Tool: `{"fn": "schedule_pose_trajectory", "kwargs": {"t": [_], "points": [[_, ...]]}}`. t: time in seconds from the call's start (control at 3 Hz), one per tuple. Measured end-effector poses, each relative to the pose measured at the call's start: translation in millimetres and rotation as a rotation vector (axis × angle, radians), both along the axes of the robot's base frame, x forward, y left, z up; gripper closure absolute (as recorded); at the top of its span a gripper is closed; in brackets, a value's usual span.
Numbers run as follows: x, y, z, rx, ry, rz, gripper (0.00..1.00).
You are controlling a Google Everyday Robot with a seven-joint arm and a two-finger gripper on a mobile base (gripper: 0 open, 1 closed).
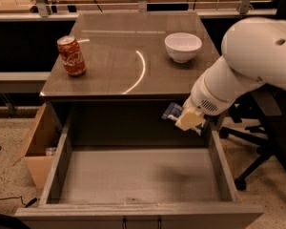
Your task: Pick rxbar blueberry from top drawer and place on counter
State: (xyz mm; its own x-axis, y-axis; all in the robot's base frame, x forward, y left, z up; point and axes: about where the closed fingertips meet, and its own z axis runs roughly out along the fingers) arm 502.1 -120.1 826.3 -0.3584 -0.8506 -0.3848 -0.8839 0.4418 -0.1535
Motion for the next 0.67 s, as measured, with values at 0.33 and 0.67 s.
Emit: {"fn": "schedule_pose_trajectory", "kwargs": {"t": [0.33,0.67], "points": [[11.9,22.9,56.2,-0.069,-0.089,0.053,1.00],[21.8,52.2,103.2,-0.084,-0.204,0.123,1.00]]}}
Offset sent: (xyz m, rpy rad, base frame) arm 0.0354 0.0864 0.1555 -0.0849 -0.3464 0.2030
